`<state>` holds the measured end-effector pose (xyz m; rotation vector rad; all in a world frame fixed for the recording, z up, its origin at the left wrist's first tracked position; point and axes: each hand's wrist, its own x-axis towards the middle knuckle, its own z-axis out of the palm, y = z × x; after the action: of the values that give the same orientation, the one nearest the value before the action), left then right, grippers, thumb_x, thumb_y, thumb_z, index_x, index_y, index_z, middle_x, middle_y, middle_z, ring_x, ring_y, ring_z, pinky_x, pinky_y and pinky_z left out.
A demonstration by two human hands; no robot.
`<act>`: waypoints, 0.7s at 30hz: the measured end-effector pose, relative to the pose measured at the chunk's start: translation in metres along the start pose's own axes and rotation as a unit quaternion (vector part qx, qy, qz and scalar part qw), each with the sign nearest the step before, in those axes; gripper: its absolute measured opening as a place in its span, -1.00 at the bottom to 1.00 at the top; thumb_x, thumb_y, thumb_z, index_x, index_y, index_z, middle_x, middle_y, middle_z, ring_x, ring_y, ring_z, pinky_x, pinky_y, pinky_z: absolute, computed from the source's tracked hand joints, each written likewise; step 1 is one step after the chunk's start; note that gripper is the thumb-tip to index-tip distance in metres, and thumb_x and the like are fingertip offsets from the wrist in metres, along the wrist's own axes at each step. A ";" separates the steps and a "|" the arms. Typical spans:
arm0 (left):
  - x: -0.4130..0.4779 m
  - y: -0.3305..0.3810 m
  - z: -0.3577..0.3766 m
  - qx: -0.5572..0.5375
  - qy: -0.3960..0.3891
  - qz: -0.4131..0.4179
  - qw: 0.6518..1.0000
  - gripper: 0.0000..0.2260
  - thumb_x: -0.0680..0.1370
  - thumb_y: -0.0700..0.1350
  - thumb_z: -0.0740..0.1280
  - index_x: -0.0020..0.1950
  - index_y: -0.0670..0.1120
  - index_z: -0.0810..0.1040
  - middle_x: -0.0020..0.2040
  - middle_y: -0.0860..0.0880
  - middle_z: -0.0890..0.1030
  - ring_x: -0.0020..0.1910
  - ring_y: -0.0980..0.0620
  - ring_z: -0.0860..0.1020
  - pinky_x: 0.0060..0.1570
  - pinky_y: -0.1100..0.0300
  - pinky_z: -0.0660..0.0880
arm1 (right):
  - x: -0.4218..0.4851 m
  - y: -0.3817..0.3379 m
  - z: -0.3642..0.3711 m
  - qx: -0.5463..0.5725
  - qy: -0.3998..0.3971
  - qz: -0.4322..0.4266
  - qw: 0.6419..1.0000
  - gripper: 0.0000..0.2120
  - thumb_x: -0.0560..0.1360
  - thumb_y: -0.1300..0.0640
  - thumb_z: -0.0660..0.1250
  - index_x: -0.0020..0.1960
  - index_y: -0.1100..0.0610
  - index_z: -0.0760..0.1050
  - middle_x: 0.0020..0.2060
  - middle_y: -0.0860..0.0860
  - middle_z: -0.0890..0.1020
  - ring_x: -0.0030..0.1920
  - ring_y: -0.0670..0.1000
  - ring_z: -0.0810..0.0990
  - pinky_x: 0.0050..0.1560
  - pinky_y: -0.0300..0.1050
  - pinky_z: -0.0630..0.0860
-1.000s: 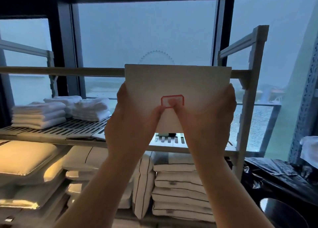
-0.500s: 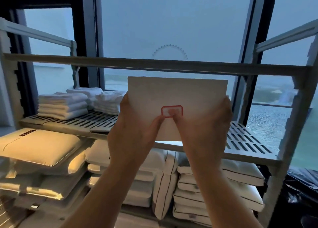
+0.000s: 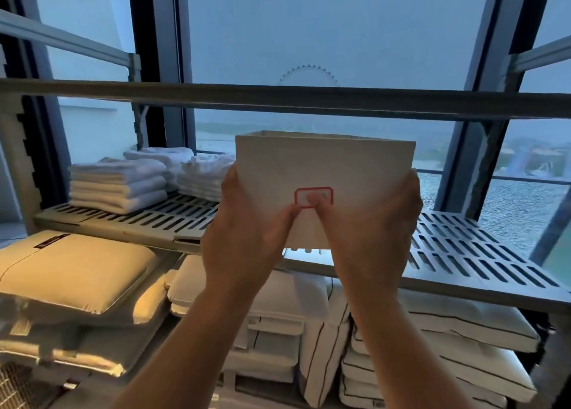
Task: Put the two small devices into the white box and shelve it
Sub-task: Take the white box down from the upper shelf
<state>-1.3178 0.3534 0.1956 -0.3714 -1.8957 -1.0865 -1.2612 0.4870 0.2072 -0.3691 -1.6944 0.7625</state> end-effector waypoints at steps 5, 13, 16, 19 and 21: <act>0.015 -0.021 0.030 -0.006 -0.014 0.000 1.000 -0.13 0.40 0.51 0.25 0.54 0.07 0.10 0.20 -0.04 0.56 -0.08 0.11 0.45 -0.17 0.04 0.55 | 0.016 0.022 0.037 -0.014 -0.009 0.020 1.000 0.25 0.15 -0.51 0.47 0.59 0.03 -0.03 0.44 0.08 0.32 0.44 0.16 0.36 0.25 0.31 0.51; 0.045 -0.053 0.101 0.033 -0.008 -0.007 0.999 -0.14 0.40 0.52 0.24 0.52 0.08 0.09 0.05 0.08 0.49 -0.13 0.02 0.53 -0.17 -0.01 0.59 | 0.052 0.071 0.109 0.021 -0.009 0.021 1.000 0.28 0.12 -0.50 0.48 0.58 0.07 0.01 0.43 0.09 0.34 0.43 0.16 0.37 0.28 0.31 0.48; 0.054 -0.066 0.126 0.051 -0.011 -0.011 0.999 -0.15 0.40 0.51 0.25 0.52 0.12 0.07 0.08 0.04 0.54 -0.10 -0.05 0.59 -0.18 0.01 0.55 | 0.062 0.088 0.135 0.017 -0.020 0.035 0.999 0.30 0.12 -0.54 0.43 0.60 0.10 0.00 0.44 0.11 0.33 0.44 0.17 0.37 0.30 0.27 0.48; 0.059 -0.080 0.146 0.053 -0.008 -0.022 0.998 -0.16 0.38 0.53 0.24 0.51 0.14 0.08 0.12 0.00 0.58 -0.06 -0.10 0.62 -0.20 0.02 0.51 | 0.070 0.099 0.157 0.007 -0.028 0.044 0.999 0.32 0.09 -0.51 0.48 0.59 0.11 0.02 0.43 0.11 0.36 0.43 0.18 0.39 0.27 0.27 0.50; 0.062 -0.085 0.155 0.048 -0.008 -0.030 0.998 -0.16 0.36 0.56 0.21 0.48 0.13 0.14 0.04 0.11 0.51 -0.13 0.02 0.52 -0.20 0.09 0.39 | 0.075 0.105 0.169 0.007 -0.027 0.056 0.998 0.30 0.07 -0.48 0.50 0.58 0.09 0.03 0.41 0.10 0.38 0.42 0.17 0.39 0.25 0.30 0.50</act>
<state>-1.4905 0.4199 0.1670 -0.2723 -1.9763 -1.0297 -1.4578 0.5611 0.1763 -0.4400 -1.7301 0.8732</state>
